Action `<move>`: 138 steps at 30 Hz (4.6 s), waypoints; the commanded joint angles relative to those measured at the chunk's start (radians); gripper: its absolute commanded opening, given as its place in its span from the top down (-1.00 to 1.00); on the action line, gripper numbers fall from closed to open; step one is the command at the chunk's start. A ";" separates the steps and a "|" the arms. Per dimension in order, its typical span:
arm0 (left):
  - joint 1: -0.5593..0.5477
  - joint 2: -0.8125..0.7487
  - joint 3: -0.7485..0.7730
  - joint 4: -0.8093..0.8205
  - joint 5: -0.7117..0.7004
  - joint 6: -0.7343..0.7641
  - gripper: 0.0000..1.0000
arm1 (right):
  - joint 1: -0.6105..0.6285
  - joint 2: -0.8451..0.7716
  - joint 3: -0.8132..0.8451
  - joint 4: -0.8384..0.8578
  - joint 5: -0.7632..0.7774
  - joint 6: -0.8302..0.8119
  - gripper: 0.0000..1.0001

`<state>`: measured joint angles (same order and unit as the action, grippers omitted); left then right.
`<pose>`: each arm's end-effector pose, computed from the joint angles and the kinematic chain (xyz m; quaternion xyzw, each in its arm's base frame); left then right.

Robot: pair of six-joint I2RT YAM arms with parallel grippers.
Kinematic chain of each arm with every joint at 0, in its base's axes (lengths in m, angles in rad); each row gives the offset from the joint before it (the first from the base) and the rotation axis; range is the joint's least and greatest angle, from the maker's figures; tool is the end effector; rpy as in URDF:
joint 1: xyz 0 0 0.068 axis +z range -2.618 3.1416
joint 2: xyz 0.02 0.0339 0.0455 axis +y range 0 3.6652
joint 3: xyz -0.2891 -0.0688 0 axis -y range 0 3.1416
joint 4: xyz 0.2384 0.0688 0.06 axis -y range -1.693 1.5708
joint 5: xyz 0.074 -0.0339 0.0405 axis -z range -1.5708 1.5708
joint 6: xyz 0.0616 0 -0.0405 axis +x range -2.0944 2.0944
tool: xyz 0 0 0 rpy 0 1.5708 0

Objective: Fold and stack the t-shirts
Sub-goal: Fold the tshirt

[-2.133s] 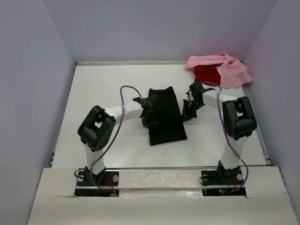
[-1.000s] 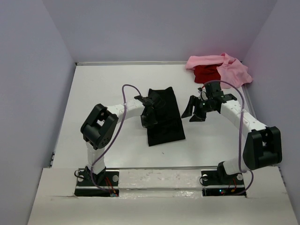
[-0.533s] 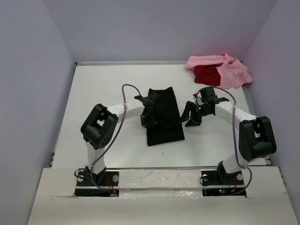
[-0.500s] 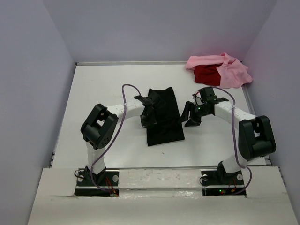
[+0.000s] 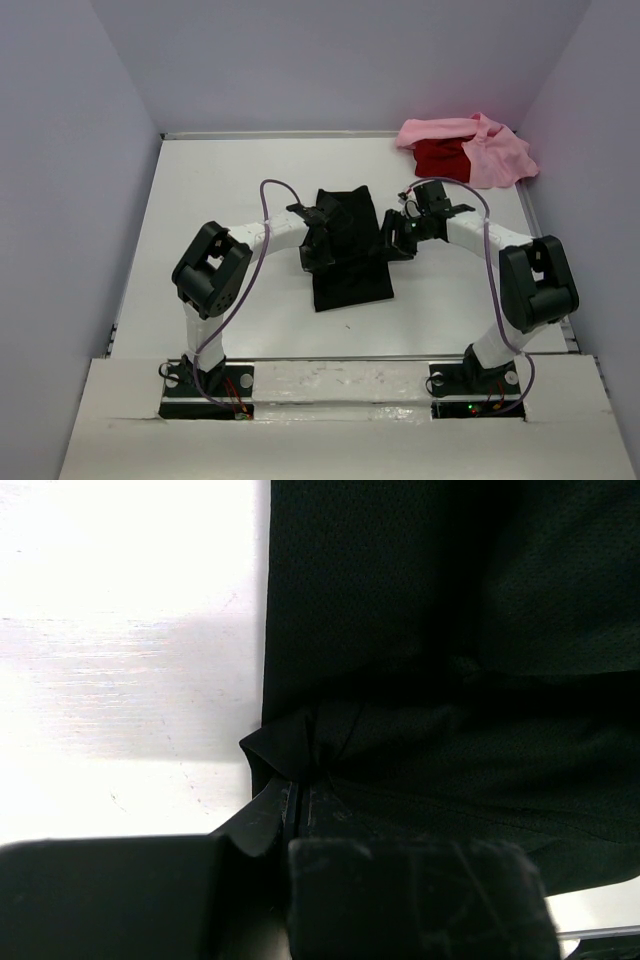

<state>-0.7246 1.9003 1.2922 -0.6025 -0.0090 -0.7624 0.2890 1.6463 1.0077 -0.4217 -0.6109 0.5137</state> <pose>0.2933 -0.2589 0.1732 -0.0194 0.9836 -0.1180 0.1348 0.3061 0.1279 0.1993 0.0280 0.9255 0.3619 0.1080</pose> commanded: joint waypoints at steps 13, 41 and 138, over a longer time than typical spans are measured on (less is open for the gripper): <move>0.007 -0.030 0.016 -0.057 -0.036 0.017 1.00 | 0.075 0.090 0.063 0.116 0.003 0.048 1.00; 0.047 -0.063 0.068 -0.109 -0.066 0.011 1.00 | 0.075 0.323 0.259 0.000 0.272 -0.078 1.00; -0.105 -0.214 0.046 -0.161 -0.020 -0.060 -0.87 | 0.144 -0.031 -0.021 0.024 0.137 -0.012 1.00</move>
<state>-0.7589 1.8099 1.3468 -0.7349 -0.0319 -0.8021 0.4259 1.6470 0.9409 -0.4030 -0.4992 0.5201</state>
